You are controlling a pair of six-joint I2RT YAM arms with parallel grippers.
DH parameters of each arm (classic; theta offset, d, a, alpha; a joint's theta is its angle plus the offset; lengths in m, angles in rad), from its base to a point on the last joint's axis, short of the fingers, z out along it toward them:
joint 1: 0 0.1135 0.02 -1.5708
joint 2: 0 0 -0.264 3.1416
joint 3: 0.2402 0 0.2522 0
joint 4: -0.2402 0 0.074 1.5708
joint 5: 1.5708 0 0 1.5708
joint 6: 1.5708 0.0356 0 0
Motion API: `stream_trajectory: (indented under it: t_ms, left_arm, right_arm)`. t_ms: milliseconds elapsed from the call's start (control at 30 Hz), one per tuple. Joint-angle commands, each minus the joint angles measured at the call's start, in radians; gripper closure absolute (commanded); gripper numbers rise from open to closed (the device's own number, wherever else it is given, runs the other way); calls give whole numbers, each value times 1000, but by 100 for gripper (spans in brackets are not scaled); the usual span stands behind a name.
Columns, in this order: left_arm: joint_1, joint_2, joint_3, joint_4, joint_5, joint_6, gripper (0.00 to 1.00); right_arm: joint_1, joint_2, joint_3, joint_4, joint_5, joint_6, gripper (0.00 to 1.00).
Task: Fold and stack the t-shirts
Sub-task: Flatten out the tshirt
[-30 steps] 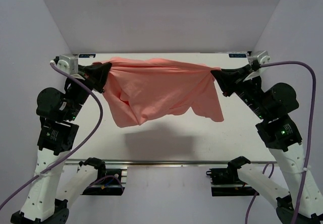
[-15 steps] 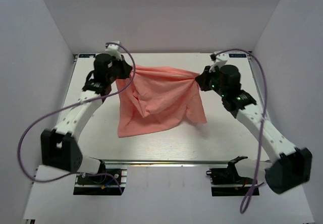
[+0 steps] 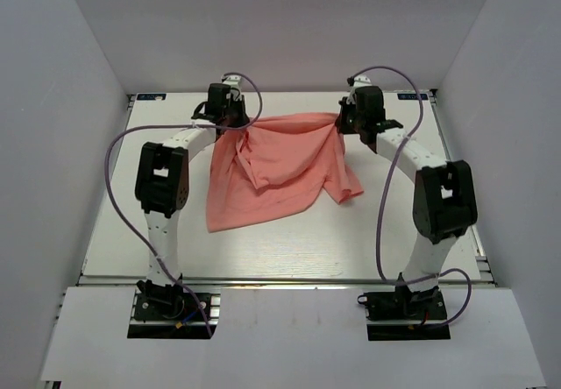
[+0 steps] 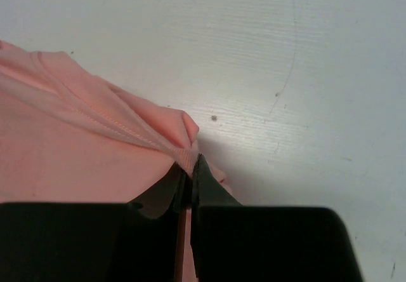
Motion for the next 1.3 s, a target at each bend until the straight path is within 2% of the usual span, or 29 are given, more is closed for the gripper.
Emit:
stream_trajectory:
  t_ms: [0,67,100,133,167,200,233,400,467,500,533,567,667,700,800,833,1000,1100,1233,1267]
  left_arm:
    - [11,40,126,0,4,18,100]
    - [11,99,178,-11,4,18,99]
    - [11,113,194,-23,-8,18,89]
    - [11,124,206,-37,-8,18,45]
    - [11,133,228,-46,-25,8,13]
    - [11,133,237,-46,-38,8,0]
    - [11,133,252,-61,-48,8,0]
    - [11,40,208,-132,-86,7,0]
    - [11,-73,65,-144,-86,-7,0]
    - [11,-124,64,-157,-86,-24,0]
    - [11,-179,-53,-157,-98,-42,0]
    - [11,-301,-121,-157,-127,-62,0]
    - [11,-473,-374,-157,-210,-171,0]
    - [11,-568,-478,-190,-230,-226,0]
    - [11,-673,-605,-244,-292,-282,0]
    - [11,-723,-683,-244,-301,-312,0]
    - [11,-824,-860,-201,-276,-331,0]
    - [11,-891,-982,-171,-276,-340,4]
    - [20,-942,-1056,-111,-276,-340,6]
    - [20,-942,-1056,-102,-276,-349,9]
  right_arm:
    - [-41,80,106,30,15,-15,100]
    - [-62,156,174,4,-9,-3,100]
    - [-65,169,189,-19,-12,0,98]
    - [-73,210,215,-23,-53,-6,84]
    - [-79,219,238,-38,-75,-5,41]
    - [-87,238,256,-44,-96,-9,20]
    - [-87,238,264,-50,-106,-14,10]
    - [-93,142,232,-72,-112,-15,10]
    - [-93,77,160,-75,-112,-5,10]
    - [-93,33,138,-75,-112,-3,10]
    - [-93,10,115,-72,-112,5,10]
    - [-93,-13,65,-72,-112,11,10]
    - [-91,-124,-63,-78,-101,35,10]
    - [-90,-188,-145,-78,-103,47,10]
    - [-91,-297,-225,-75,-117,75,10]
    - [-91,-320,-300,-67,-124,81,10]
    - [-91,-483,-445,-55,-146,107,10]
    - [-93,-544,-500,-55,-157,110,10]
    - [-91,-583,-538,-72,-178,112,10]
    - [-90,-587,-549,-70,-186,113,10]
